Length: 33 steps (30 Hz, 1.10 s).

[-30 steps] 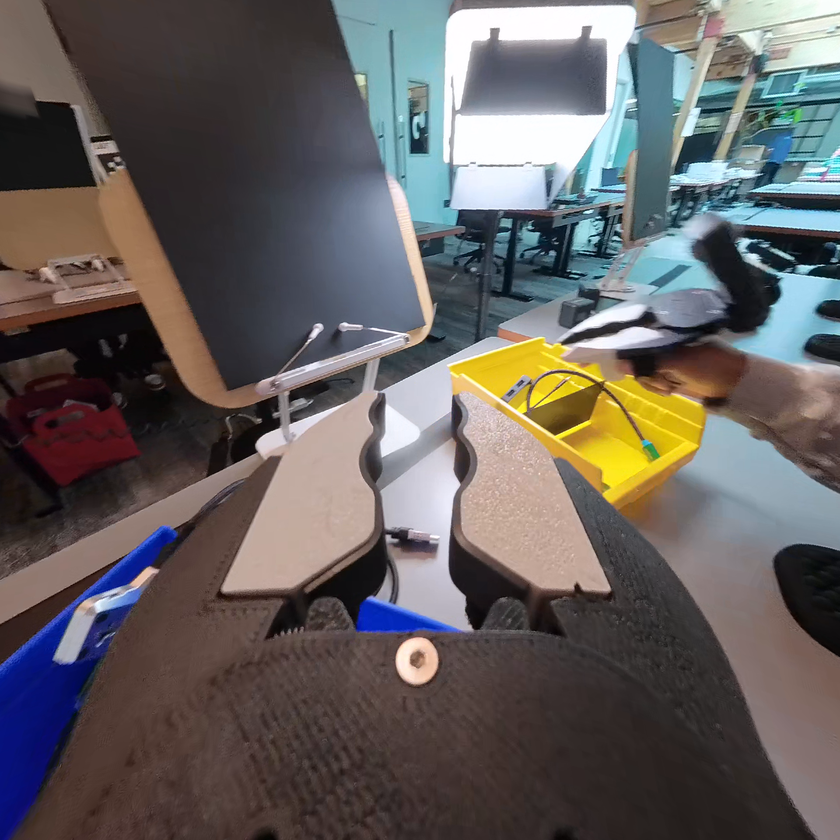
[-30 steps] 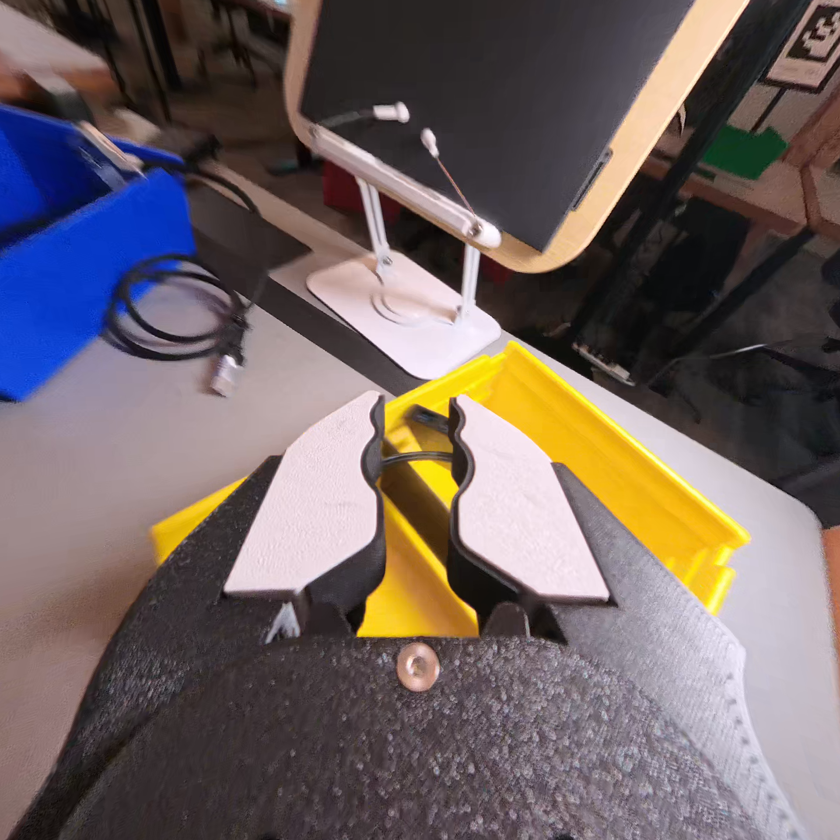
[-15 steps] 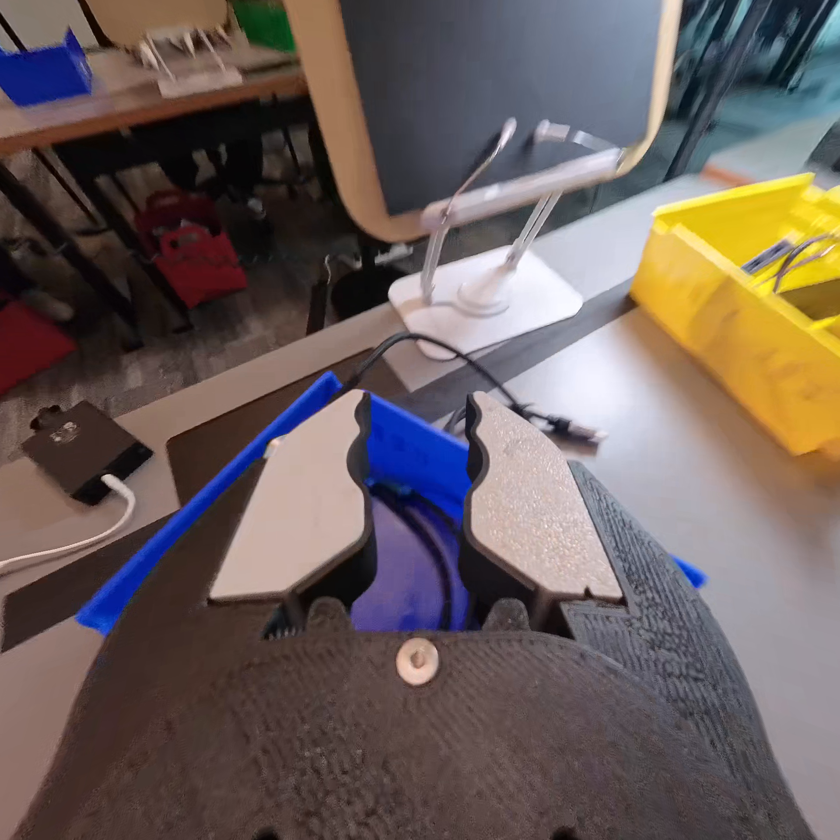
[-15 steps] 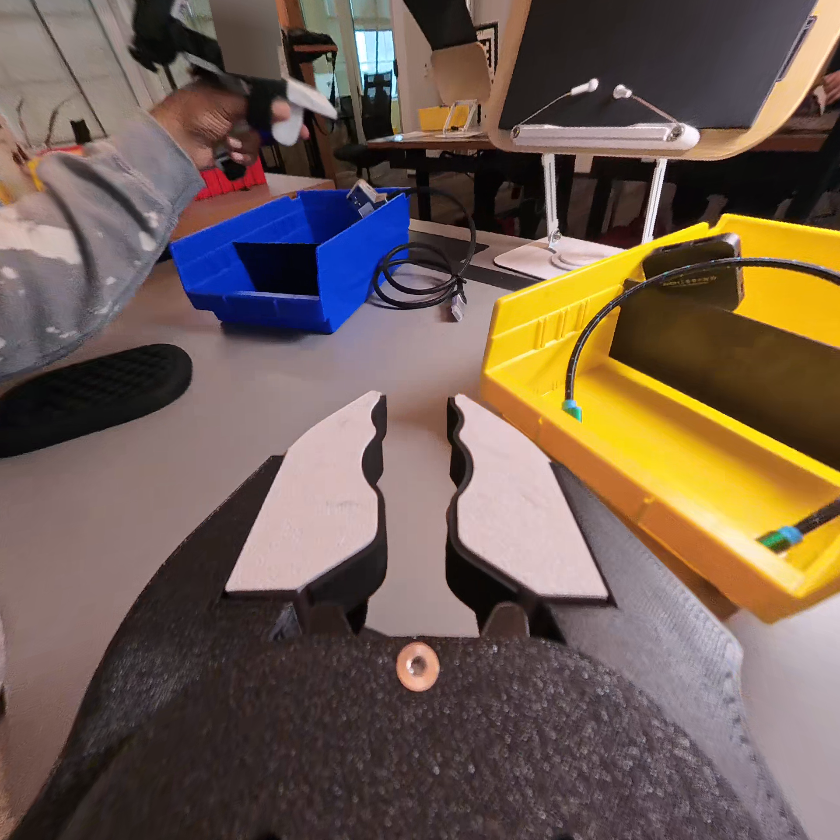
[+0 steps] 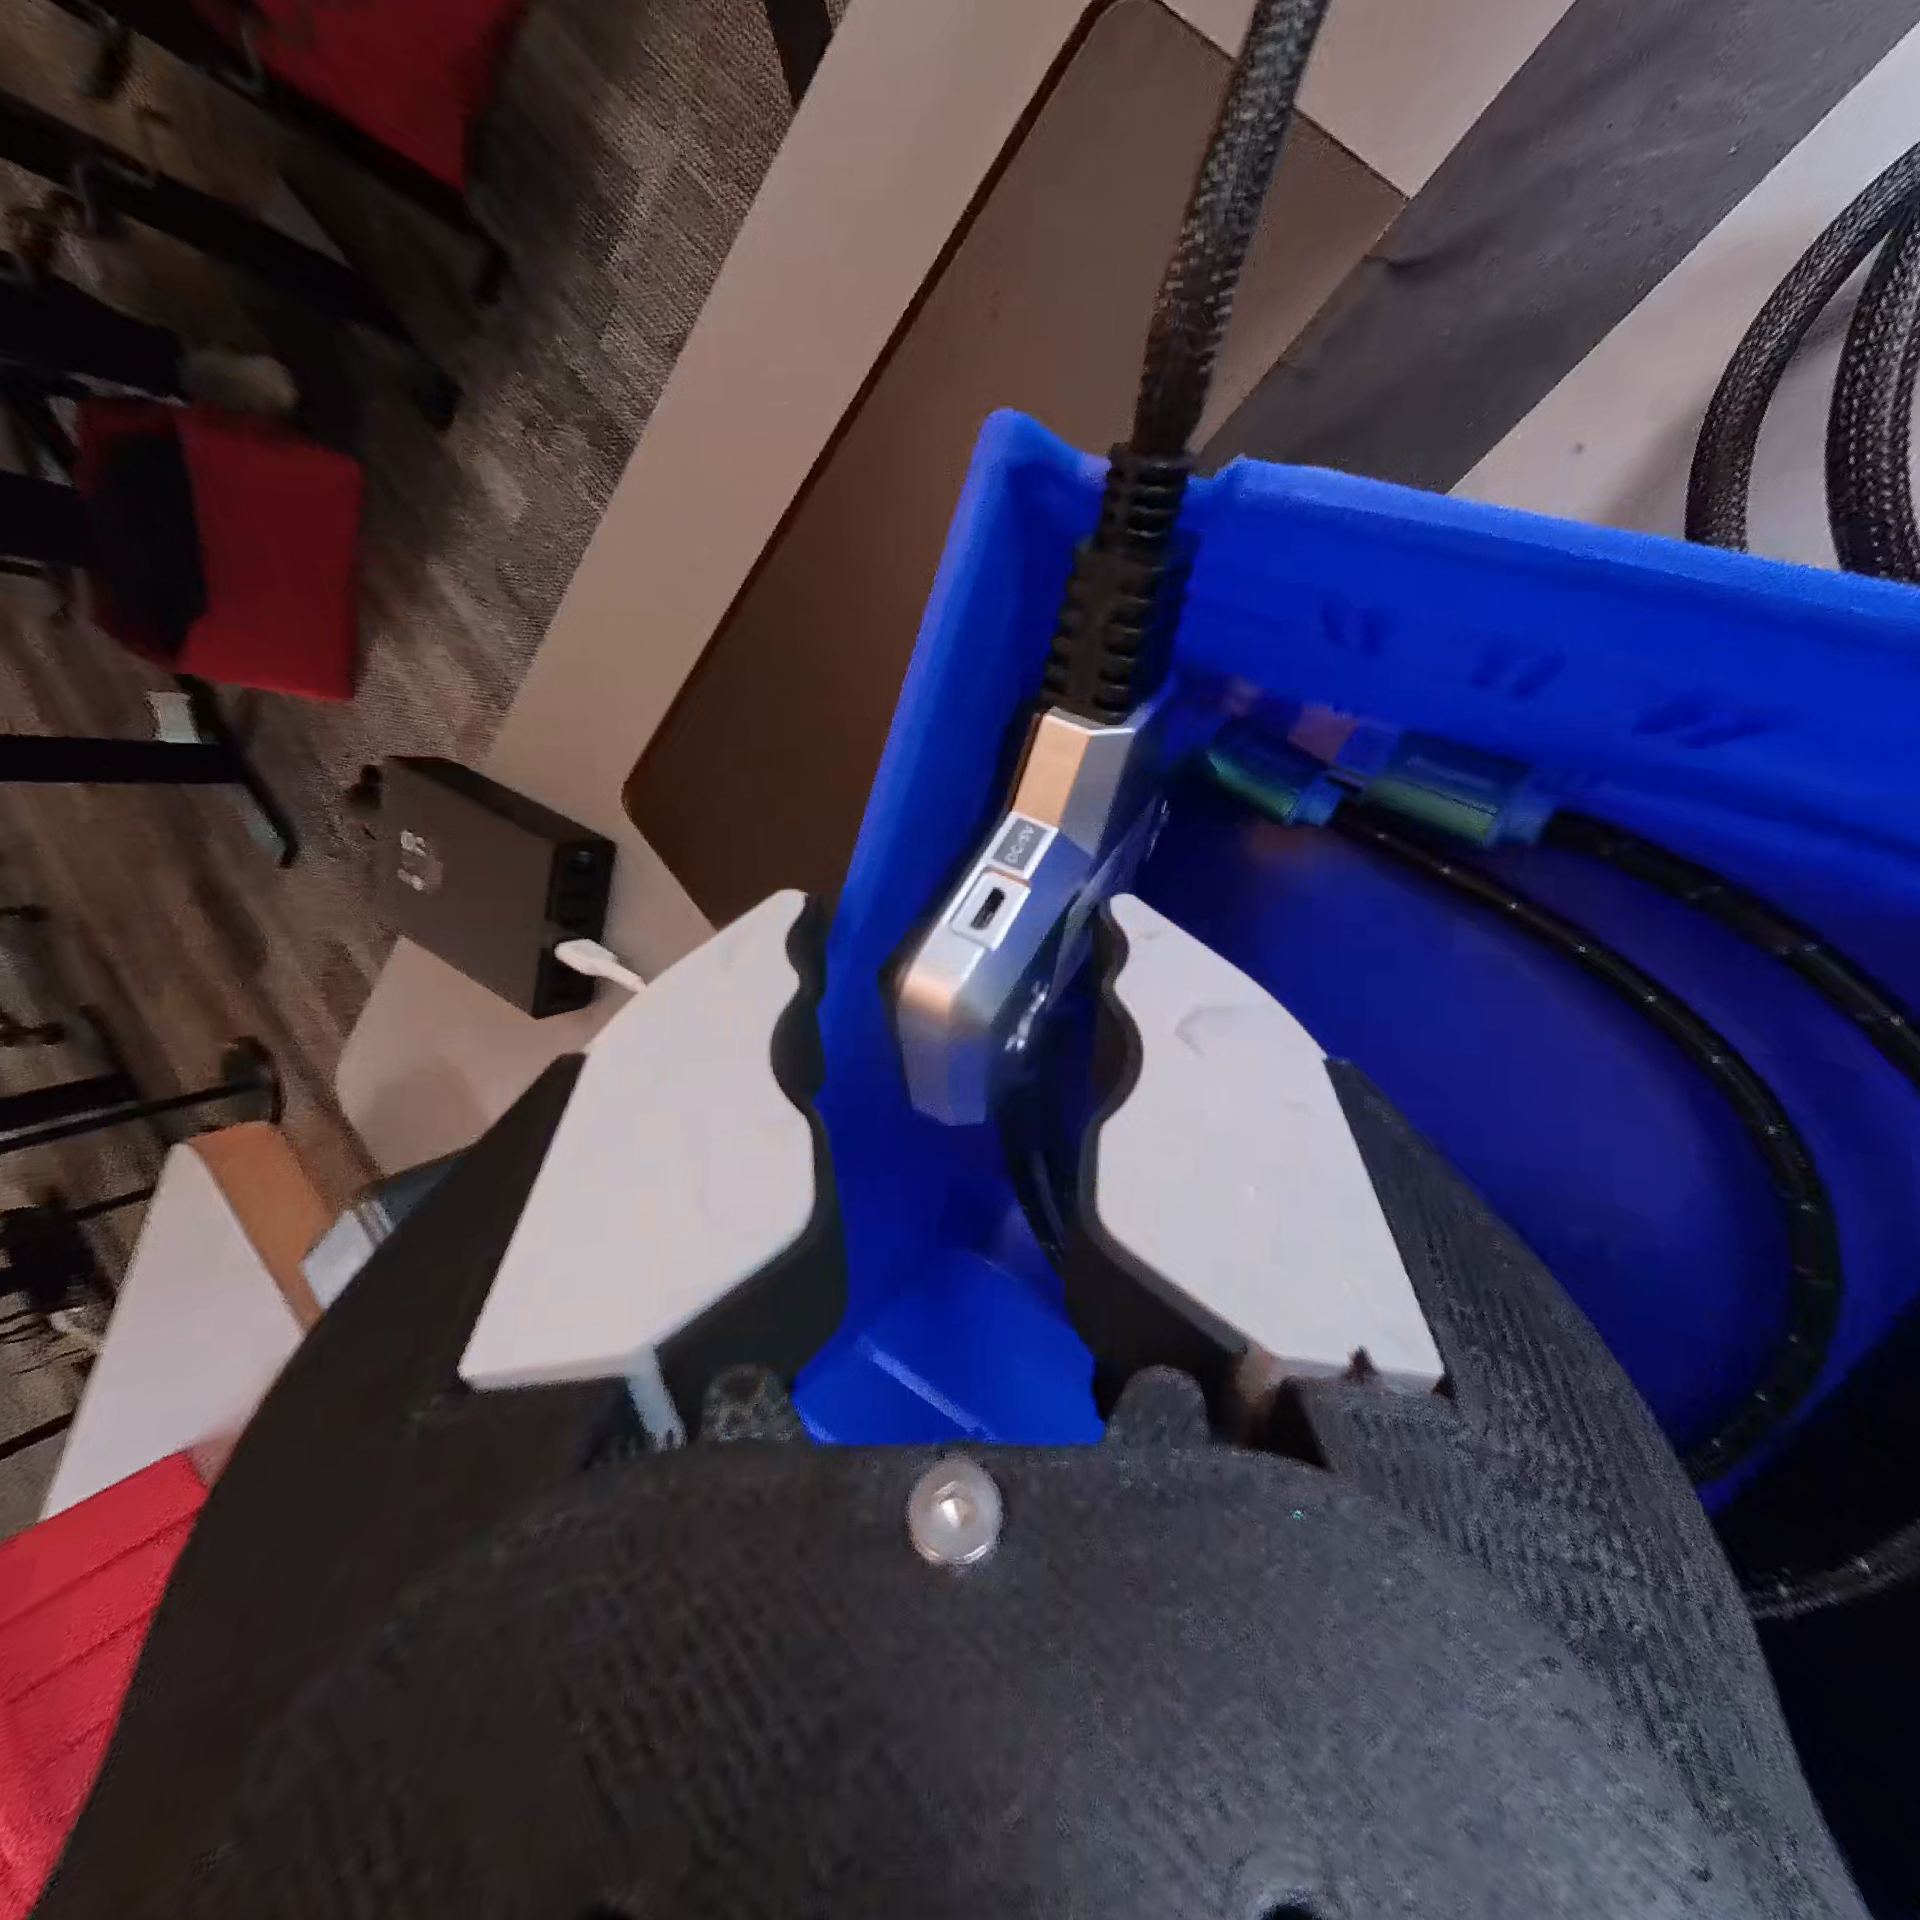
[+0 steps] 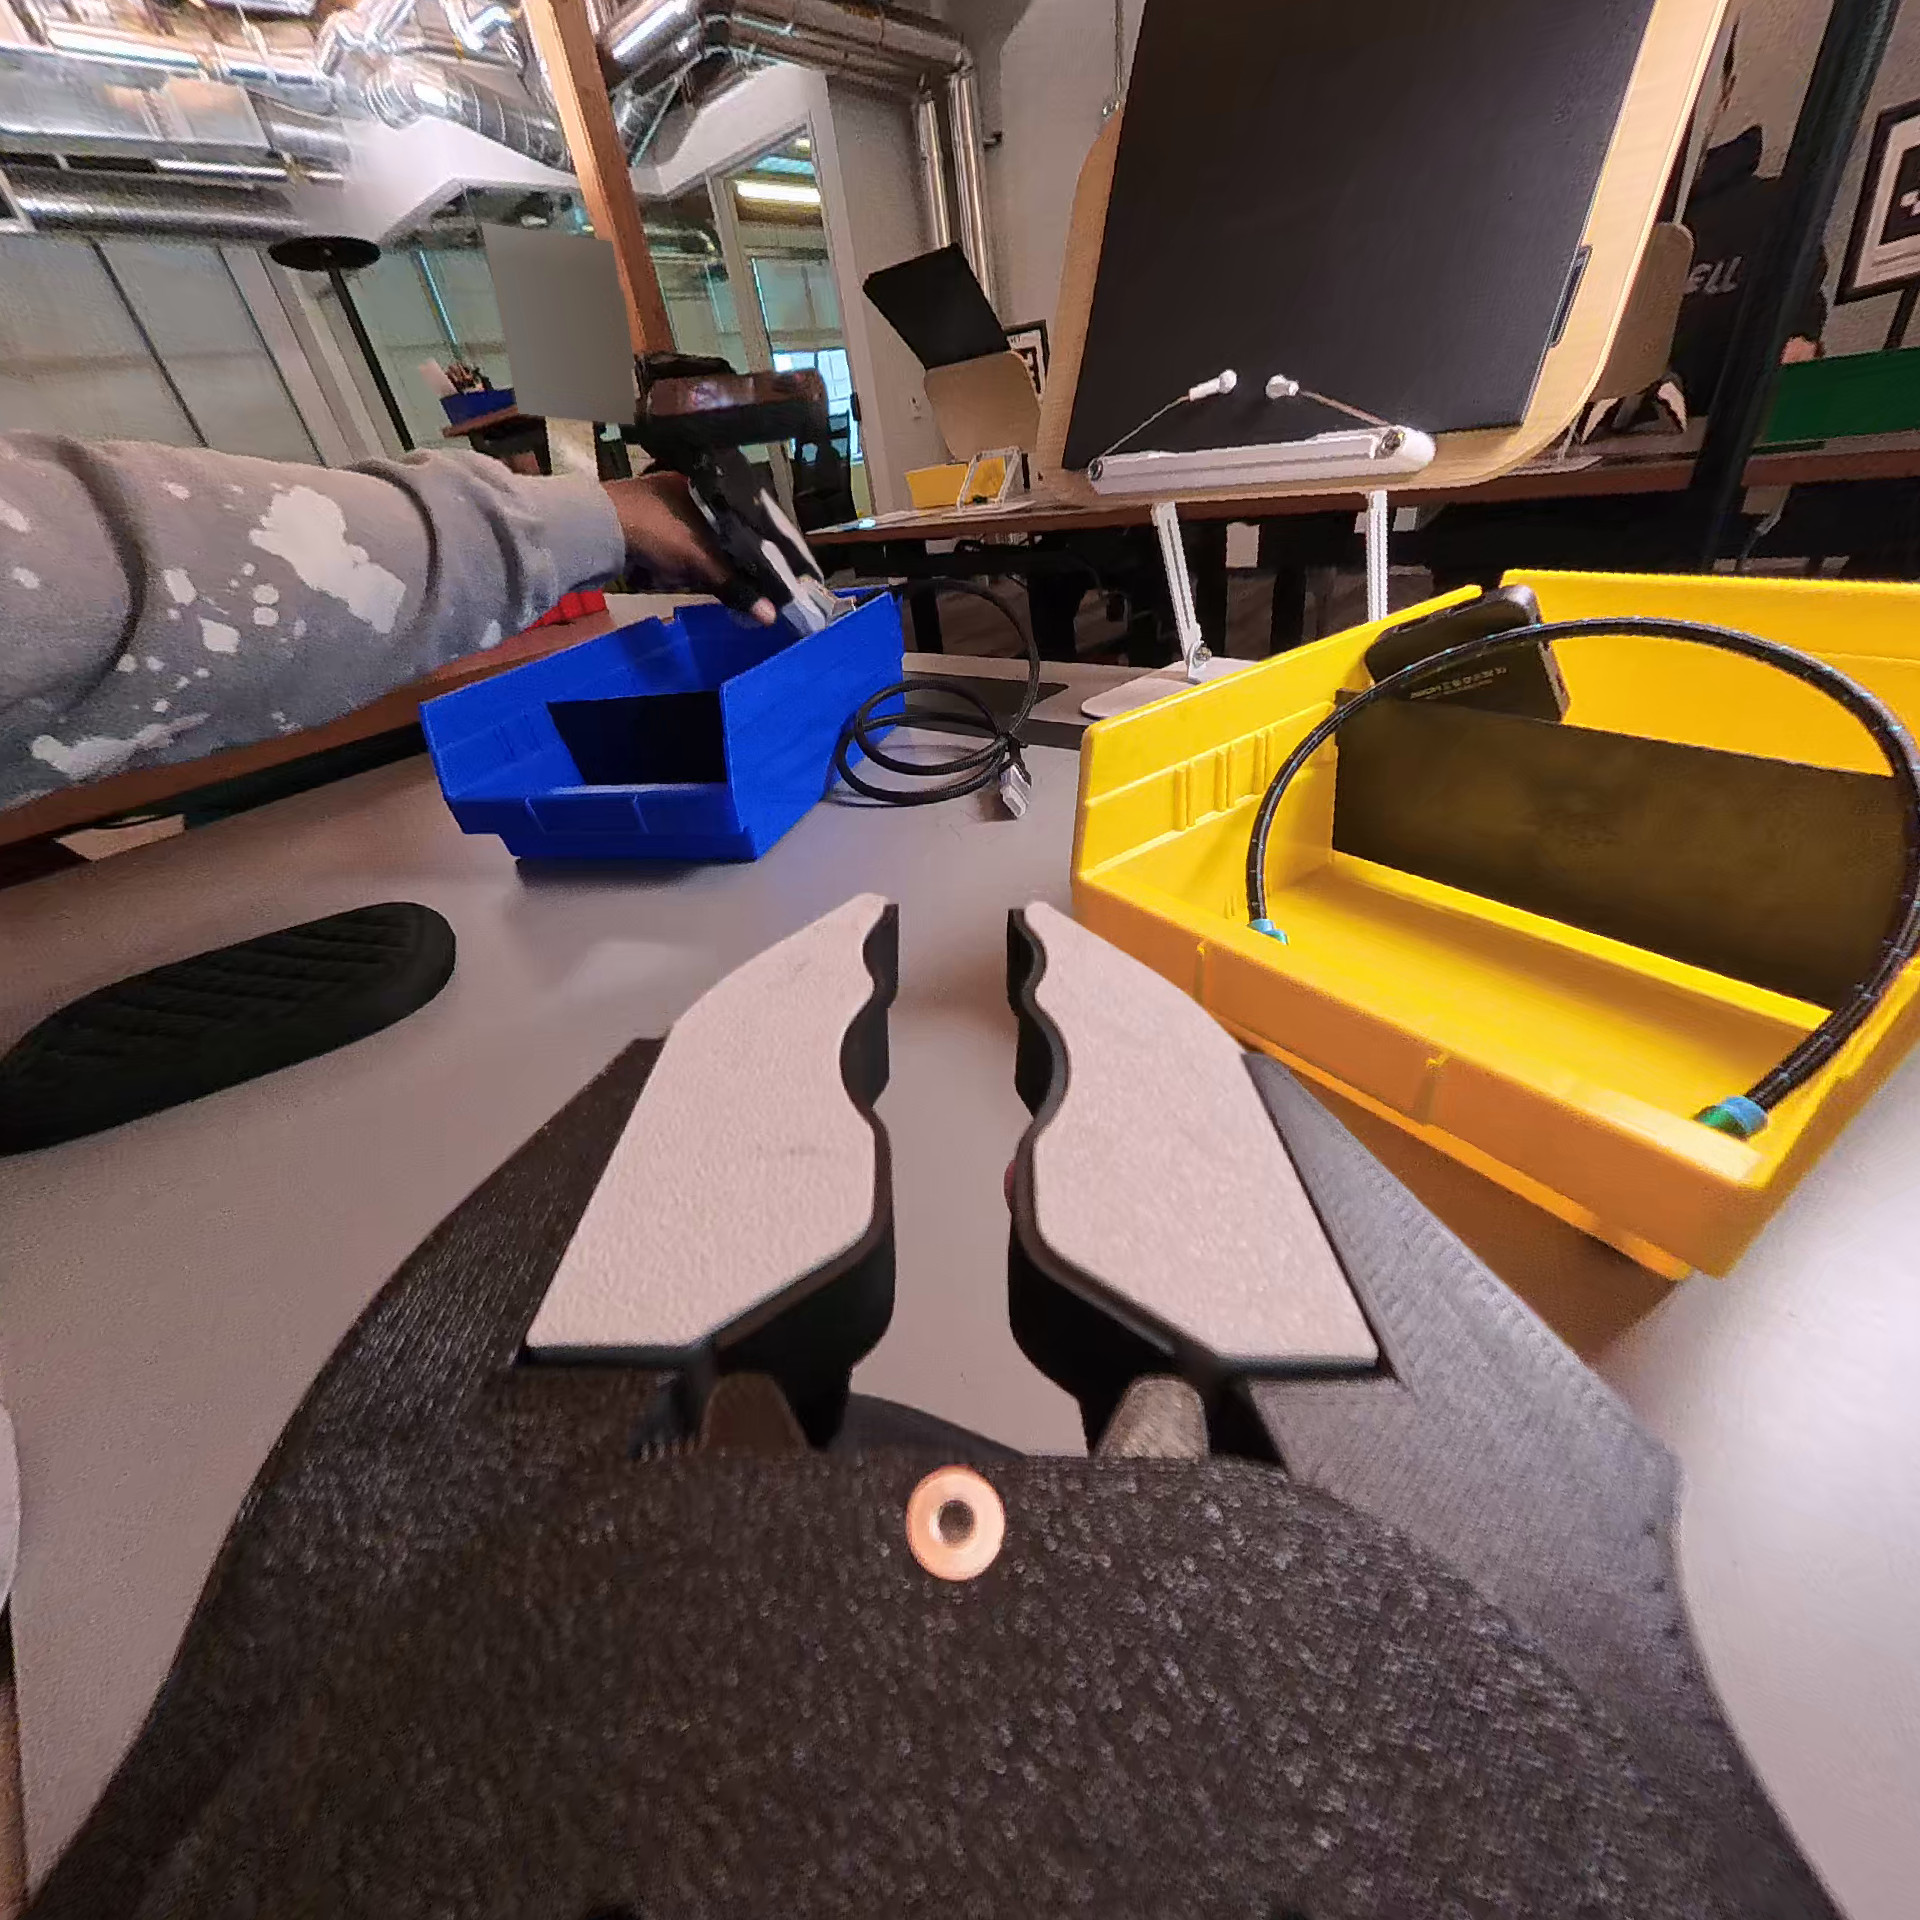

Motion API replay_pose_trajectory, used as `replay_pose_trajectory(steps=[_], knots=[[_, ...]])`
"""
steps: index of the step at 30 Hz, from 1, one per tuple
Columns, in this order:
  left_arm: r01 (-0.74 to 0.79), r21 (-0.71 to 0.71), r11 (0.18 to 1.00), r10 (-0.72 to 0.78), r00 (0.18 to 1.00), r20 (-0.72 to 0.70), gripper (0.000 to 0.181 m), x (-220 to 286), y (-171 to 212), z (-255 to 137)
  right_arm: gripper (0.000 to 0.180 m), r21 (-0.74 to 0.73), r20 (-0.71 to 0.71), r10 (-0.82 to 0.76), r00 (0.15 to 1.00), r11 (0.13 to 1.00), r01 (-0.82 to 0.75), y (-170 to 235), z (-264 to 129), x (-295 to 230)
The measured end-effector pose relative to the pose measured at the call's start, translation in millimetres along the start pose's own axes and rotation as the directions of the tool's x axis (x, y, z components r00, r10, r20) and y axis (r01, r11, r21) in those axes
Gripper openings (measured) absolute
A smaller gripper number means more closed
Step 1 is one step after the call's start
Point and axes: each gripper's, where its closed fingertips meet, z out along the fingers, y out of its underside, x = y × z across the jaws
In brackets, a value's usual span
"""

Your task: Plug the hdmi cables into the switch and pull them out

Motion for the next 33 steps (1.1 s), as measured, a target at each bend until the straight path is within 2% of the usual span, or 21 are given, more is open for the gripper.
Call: replay_pose_trajectory(steps=[7, 14, 19, 25, 30, 33], knots=[[-0.123, -0.009, 0.992, 0.123, 0.984, 0.132, 0.045, -1, -1, -5, 0.018, 0.011, 0.01, 0.013, 1.0, 1.0, -0.013, 0, -2, 0], [-0.217, 0.057, 0.975, 0.197, 0.949, 0.246, 0.04, 3, -6, -23, 0.016, 0.033, -0.001, 0.023, 1.0, 0.999, -0.023, -3, -5, 3], [-0.224, 0.122, 0.967, 0.199, 0.961, 0.193, 0.029, 12, -8, -44, 0.015, 0.035, 0.0, 0.017, 1.0, 0.999, -0.017, -3, -6, 2], [-0.208, 0.237, 0.949, 0.173, 0.972, 0.161, 0.022, 0, -28, -107, 0.015, 0.04, 0.005, 0.034, 0.999, 0.999, -0.034, -3, -6, 3], [-0.235, 0.337, 0.912, 0.153, 0.955, 0.253, 0.022, -14, -50, -176, 0.014, 0.043, 0.003, 0.028, 1.0, 0.999, -0.028, -4, -6, 2], [-0.202, 0.468, 0.86, 0.073, 0.957, 0.279, 0.022, -19, -66, -224, 0.014, 0.046, 0.012, 0.019, 1.0, 0.999, -0.02, -7, -4, -1]])
